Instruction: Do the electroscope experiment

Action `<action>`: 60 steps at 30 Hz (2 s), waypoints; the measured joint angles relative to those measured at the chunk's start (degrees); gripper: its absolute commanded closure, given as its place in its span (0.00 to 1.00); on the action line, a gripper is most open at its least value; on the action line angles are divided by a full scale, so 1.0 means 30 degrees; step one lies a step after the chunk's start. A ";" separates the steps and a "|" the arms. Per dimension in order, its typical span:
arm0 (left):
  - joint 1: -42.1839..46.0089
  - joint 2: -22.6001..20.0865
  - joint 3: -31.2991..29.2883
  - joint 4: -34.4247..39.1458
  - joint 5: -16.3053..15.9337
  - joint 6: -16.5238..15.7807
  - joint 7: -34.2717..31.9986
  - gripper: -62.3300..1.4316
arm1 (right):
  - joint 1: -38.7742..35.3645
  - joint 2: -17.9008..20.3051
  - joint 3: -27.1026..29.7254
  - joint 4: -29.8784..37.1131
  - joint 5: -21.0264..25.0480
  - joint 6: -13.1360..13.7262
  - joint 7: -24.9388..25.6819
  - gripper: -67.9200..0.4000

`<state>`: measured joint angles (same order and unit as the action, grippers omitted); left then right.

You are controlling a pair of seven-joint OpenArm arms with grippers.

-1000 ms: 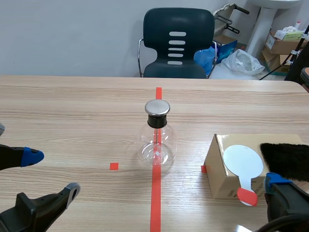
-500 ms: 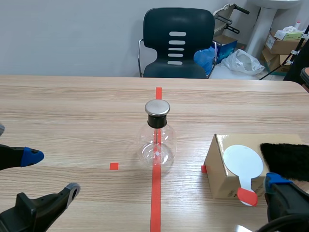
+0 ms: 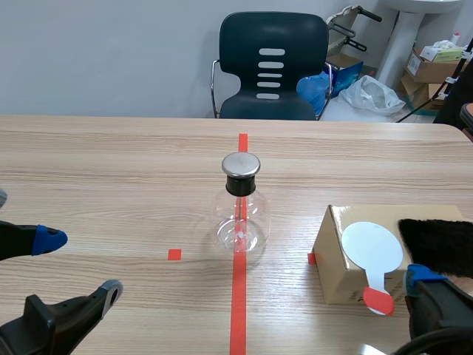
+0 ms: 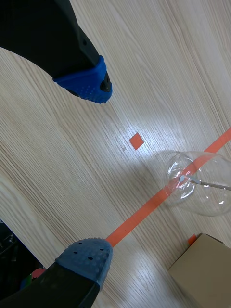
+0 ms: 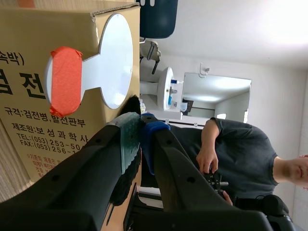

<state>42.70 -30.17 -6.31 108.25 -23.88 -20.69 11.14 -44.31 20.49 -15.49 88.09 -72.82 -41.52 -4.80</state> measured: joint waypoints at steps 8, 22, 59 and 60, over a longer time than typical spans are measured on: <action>0.0000 0.0000 0.0000 0.0000 0.0000 0.0000 0.0000 0.03 | 0.0000 0.0000 0.0000 0.0000 0.0000 0.0000 0.0000 0.98; 0.0000 0.0000 0.0000 0.0000 0.0000 0.0000 0.0000 0.03 | 0.0000 0.0000 0.0000 0.0000 0.0000 0.0000 0.0000 0.98; 0.0000 0.0000 0.0000 0.0000 0.0000 0.0000 0.0007 0.03 | 0.1268 -0.1800 -0.0204 -0.2637 0.0896 0.0007 0.1588 0.14; 0.0000 0.0000 0.0000 0.0000 0.0000 0.0000 0.0000 0.03 | 0.1268 -0.1960 -0.0306 -0.2637 0.0896 0.0000 0.1596 0.14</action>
<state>42.70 -30.17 -6.31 108.25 -23.88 -20.69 11.14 -40.51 14.61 -16.40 80.18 -70.13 -41.52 -0.01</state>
